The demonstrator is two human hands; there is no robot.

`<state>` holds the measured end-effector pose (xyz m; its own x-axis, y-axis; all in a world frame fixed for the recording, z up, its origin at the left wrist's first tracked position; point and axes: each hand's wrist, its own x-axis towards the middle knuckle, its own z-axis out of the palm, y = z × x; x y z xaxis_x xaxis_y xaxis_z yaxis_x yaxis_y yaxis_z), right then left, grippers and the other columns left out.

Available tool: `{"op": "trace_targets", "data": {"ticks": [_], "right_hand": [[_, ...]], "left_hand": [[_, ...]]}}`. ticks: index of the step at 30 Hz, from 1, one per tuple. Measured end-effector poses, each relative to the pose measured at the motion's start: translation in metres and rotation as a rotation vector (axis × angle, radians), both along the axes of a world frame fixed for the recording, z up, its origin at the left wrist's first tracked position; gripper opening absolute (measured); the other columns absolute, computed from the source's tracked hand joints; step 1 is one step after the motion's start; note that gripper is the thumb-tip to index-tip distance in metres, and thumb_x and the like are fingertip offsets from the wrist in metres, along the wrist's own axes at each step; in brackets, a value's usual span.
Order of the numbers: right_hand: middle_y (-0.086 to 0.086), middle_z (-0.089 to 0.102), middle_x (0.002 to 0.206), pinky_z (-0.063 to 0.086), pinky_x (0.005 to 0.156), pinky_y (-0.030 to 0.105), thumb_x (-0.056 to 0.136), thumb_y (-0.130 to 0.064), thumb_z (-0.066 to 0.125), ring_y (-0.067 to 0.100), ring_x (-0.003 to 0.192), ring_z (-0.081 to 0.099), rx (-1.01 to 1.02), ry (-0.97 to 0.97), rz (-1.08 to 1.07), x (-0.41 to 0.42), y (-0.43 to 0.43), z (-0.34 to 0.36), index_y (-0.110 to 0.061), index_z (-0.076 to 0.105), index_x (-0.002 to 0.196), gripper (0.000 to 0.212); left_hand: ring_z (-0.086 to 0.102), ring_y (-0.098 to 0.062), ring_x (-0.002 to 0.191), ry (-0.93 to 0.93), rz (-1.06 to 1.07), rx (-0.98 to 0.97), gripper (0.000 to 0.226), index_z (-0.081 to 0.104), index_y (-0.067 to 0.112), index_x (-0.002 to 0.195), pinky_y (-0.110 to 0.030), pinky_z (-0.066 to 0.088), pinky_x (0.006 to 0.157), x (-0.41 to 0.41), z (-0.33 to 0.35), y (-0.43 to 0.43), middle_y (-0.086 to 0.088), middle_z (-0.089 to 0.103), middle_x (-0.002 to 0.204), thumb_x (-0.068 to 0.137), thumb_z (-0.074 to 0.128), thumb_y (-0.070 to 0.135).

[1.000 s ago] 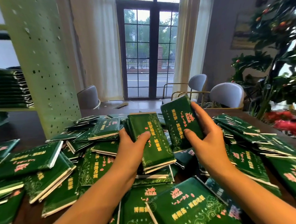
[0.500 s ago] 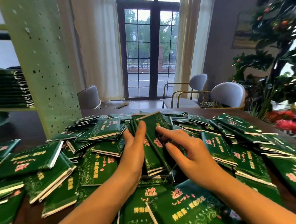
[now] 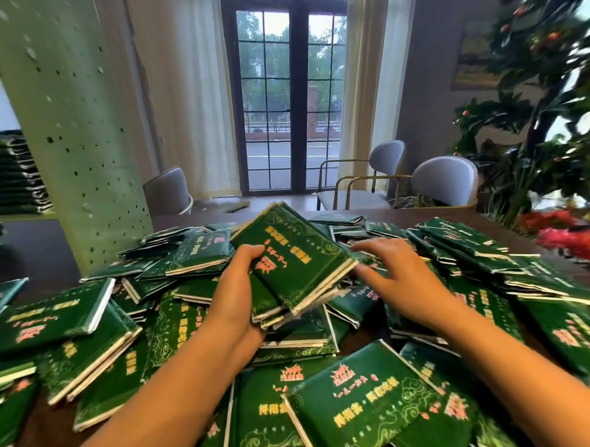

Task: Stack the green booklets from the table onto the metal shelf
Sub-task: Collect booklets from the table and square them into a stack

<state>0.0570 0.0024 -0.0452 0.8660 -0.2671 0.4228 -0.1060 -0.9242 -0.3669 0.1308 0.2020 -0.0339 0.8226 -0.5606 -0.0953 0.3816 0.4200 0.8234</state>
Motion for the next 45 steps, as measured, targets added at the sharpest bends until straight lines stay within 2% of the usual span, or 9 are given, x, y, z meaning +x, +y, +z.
{"op": "trace_targets", "data": {"ticks": [3,10,17,23,27,33,37,42,45], "right_hand": [[-0.006,0.038,0.149,0.029,0.112,0.041,0.073,-0.077,0.044,0.018,0.137,0.031,-0.106,0.251,0.006,0.001,0.000,-0.006,-0.028,0.036,0.143,0.086],[-0.011,0.026,0.154,0.017,0.113,0.035,0.083,-0.063,0.051,0.012,0.143,0.015,-0.151,0.323,0.068,0.003,0.005,-0.012,-0.037,0.009,0.150,0.084],[-0.006,0.044,0.116,0.036,0.084,0.028,0.080,-0.068,0.052,0.013,0.112,0.039,-0.336,0.242,0.050,0.007,0.016,-0.008,-0.041,0.036,0.141,0.068],[-0.015,0.044,0.134,0.051,0.083,0.031,0.082,-0.059,0.059,0.010,0.112,0.052,-0.298,0.154,0.107,0.008,0.024,-0.009,-0.030,0.062,0.118,0.046],[-0.016,0.062,0.117,0.046,0.068,0.024,0.093,-0.048,0.049,0.011,0.097,0.063,-0.373,0.072,0.123,0.008,0.020,-0.008,-0.029,0.066,0.110,0.031],[-0.013,0.065,0.072,0.052,0.069,0.034,0.093,-0.025,0.057,0.011,0.068,0.065,0.183,-0.203,0.131,0.005,0.001,-0.009,-0.018,0.071,0.089,0.016],[-0.006,0.055,0.061,0.044,0.059,0.016,0.096,-0.014,0.052,0.002,0.057,0.051,0.364,-0.399,0.150,0.003,0.005,-0.003,-0.018,0.059,0.069,0.028],[0.005,0.071,0.085,0.052,0.079,0.032,0.097,-0.024,0.044,0.018,0.085,0.066,0.718,-0.632,0.210,-0.001,0.007,0.006,-0.019,0.071,0.083,0.030],[-0.004,0.074,0.082,0.053,0.085,0.033,0.101,-0.019,0.036,0.012,0.085,0.068,0.992,-0.709,0.246,-0.005,0.019,0.018,-0.026,0.076,0.070,0.051]], "left_hand": [[0.069,-0.023,0.055,0.040,-0.019,-0.053,0.031,0.065,0.016,0.084,-0.036,0.057,0.052,0.000,0.001,0.002,-0.008,0.072,0.070,0.093,0.046,0.039],[0.068,-0.019,0.053,0.046,-0.018,-0.110,0.030,0.068,0.018,0.083,-0.032,0.056,0.050,0.001,0.005,0.002,-0.005,0.073,0.070,0.090,0.054,0.044],[0.067,-0.019,0.051,0.084,0.048,-0.131,0.030,0.066,0.015,0.081,-0.030,0.055,0.047,0.005,0.004,0.004,-0.005,0.071,0.067,0.092,0.047,0.035],[0.066,-0.020,0.051,0.064,0.056,-0.133,0.034,0.065,0.017,0.077,-0.030,0.054,0.047,0.002,0.004,0.005,-0.004,0.069,0.066,0.092,0.047,0.042],[0.066,-0.020,0.051,0.059,0.053,-0.128,0.034,0.065,0.017,0.079,-0.031,0.055,0.047,0.002,0.005,0.006,-0.004,0.069,0.066,0.092,0.048,0.042],[0.067,-0.022,0.052,0.072,0.030,-0.114,0.032,0.067,0.017,0.082,-0.034,0.056,0.049,0.001,0.006,0.008,-0.006,0.070,0.069,0.091,0.049,0.042],[0.068,-0.022,0.055,0.064,0.039,-0.075,0.029,0.068,0.019,0.082,-0.037,0.057,0.051,0.000,0.007,0.007,-0.005,0.071,0.072,0.090,0.051,0.041],[0.069,-0.020,0.056,0.021,0.015,0.002,0.023,0.068,0.020,0.082,-0.038,0.058,0.055,-0.005,0.009,0.005,-0.004,0.072,0.068,0.091,0.053,0.035],[0.070,-0.022,0.063,-0.002,-0.031,0.074,0.021,0.069,0.017,0.091,-0.039,0.059,0.063,-0.008,0.008,0.004,-0.007,0.073,0.076,0.090,0.055,0.033]]}}
